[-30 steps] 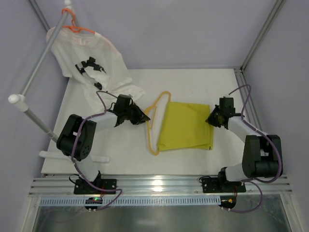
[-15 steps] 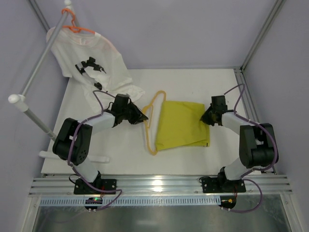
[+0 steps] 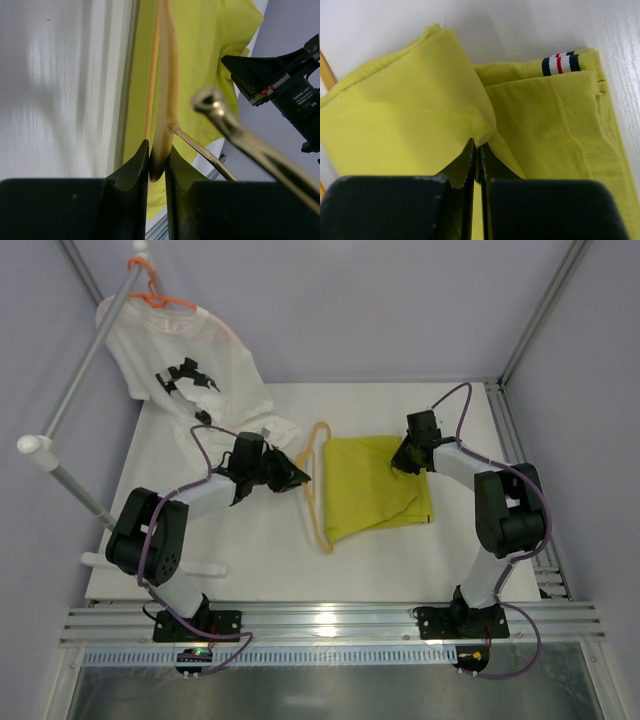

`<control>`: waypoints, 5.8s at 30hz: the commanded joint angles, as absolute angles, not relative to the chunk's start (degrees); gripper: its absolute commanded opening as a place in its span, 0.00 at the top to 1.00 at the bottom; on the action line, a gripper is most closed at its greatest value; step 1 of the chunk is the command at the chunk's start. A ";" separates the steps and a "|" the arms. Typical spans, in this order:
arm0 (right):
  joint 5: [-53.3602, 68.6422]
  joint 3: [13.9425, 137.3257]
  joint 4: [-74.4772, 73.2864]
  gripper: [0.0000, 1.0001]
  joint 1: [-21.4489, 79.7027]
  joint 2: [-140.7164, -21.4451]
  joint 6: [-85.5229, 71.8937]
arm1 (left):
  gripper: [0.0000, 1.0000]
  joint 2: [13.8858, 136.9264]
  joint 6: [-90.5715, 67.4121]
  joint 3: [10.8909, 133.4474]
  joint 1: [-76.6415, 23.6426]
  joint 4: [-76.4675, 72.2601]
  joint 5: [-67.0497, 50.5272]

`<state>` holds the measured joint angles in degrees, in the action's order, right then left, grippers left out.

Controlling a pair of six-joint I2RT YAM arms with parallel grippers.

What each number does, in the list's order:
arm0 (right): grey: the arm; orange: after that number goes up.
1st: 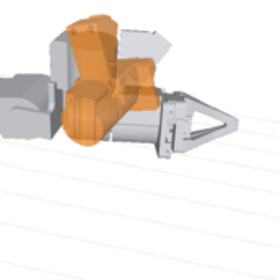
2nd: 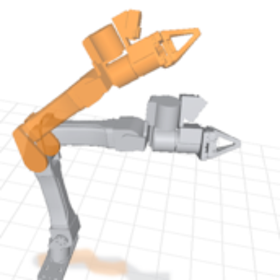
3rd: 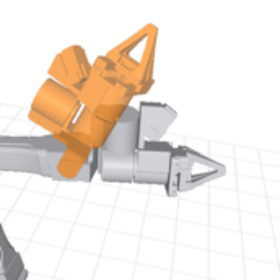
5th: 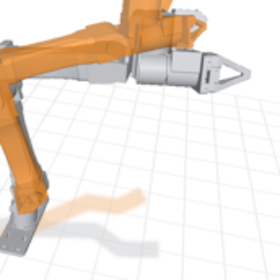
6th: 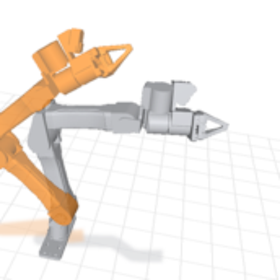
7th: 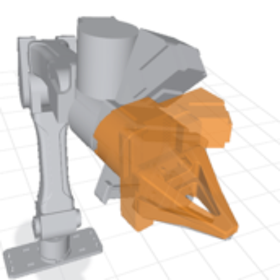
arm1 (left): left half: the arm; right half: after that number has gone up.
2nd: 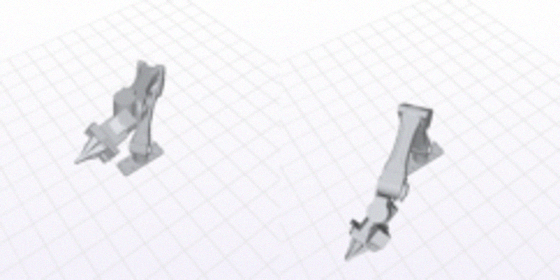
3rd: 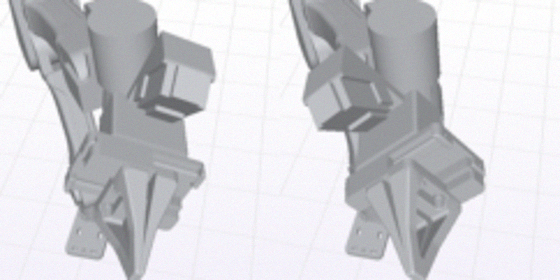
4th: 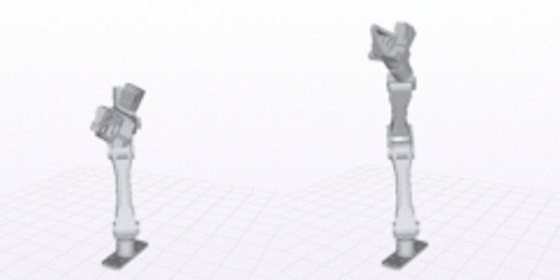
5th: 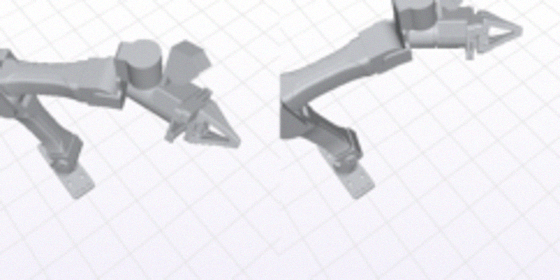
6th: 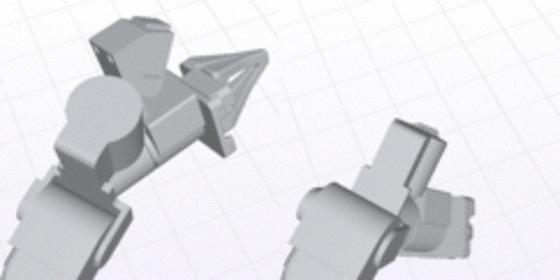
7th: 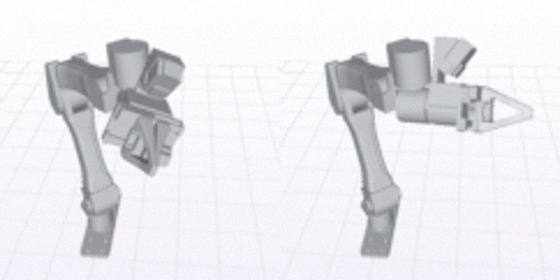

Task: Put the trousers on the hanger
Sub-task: Hang the hanger with trousers onto the clothesline

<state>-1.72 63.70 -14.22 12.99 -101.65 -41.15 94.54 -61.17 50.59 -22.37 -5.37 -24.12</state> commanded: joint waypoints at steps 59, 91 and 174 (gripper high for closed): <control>5.80 34.80 -6.77 0.57 9.93 -81.65 -37.71 | 0.48 83.33 -56.07 43.25 -43.68 -4.21 4.30; 9.05 30.76 -1.58 0.59 14.75 -80.51 -42.44 | 1.00 75.42 -50.90 52.72 -48.52 7.88 20.29; -1.50 64.07 -34.54 0.00 37.97 -74.35 -41.92 | 1.00 81.74 -31.81 110.31 -15.03 58.45 62.50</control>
